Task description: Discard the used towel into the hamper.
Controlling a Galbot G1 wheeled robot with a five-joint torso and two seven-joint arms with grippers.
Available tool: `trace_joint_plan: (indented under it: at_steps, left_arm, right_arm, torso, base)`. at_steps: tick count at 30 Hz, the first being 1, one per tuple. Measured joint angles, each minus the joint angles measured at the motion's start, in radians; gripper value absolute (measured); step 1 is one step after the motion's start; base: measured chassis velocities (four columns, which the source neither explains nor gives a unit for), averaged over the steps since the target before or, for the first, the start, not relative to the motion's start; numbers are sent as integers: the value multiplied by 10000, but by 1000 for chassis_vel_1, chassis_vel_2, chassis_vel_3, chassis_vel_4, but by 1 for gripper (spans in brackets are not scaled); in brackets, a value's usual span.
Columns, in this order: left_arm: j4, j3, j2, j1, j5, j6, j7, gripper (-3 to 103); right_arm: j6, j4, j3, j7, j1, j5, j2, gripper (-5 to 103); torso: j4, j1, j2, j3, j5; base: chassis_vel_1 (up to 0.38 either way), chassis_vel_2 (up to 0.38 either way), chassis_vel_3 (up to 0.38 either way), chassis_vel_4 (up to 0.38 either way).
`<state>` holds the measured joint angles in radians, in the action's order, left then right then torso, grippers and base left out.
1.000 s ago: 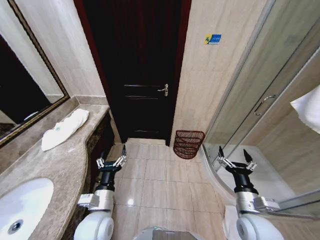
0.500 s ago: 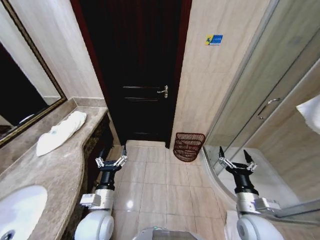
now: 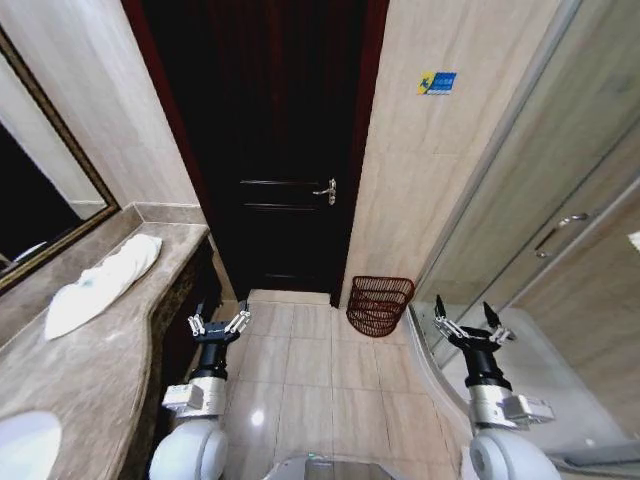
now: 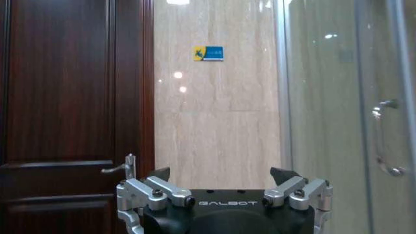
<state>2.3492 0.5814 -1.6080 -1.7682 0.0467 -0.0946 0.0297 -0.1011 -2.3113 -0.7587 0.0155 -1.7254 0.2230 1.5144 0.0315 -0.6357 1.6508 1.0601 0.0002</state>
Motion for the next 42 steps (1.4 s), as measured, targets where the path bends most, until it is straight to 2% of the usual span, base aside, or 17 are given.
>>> trace_joint_plan:
  at_steps: [10,14,19,22,26,42]
  left_arm:
    - [-136,22,-1,38,-3,-3,-16,89]
    - [-180,31,-11,93,13,-12,-54,89]
    - [-221,92,-7,161,117,-29,-62,89]
    - [-254,99,-8,179,181,-2,-5,88]
    - [-337,127,-7,229,212,0,44,90]
    - [-302,243,-2,261,250,137,223,93]
  right_arm:
    - [-77,75,70,147,100,-513,-22,100]
    - [-557,308,138,-43,286,-838,-7,100]
    - [-672,370,141,-94,300,-860,9,100]
    - [-674,389,147,-80,262,-700,40,100]
    - [-636,415,167,-80,266,-566,65,100]
    - [-469,340,198,-55,292,-288,40,100]
  torso:
    - [2,-3,-2,1,2]
    - [-1,-10,-4,3,-2]
    - [-2,-12,-6,4,-6]
    - [4,-6,-5,3,0]
    - [-4,10,2,-2,0]
    - [0,-4,-1,1,-1]
  base:
    - [-247,257,254,-249]
    - [-220,235,238,-254]
    - [-143,167,122,-155]
    - [-42,60,33,3]
    - [13,-30,-12,46]
    - [54,32,40,45]
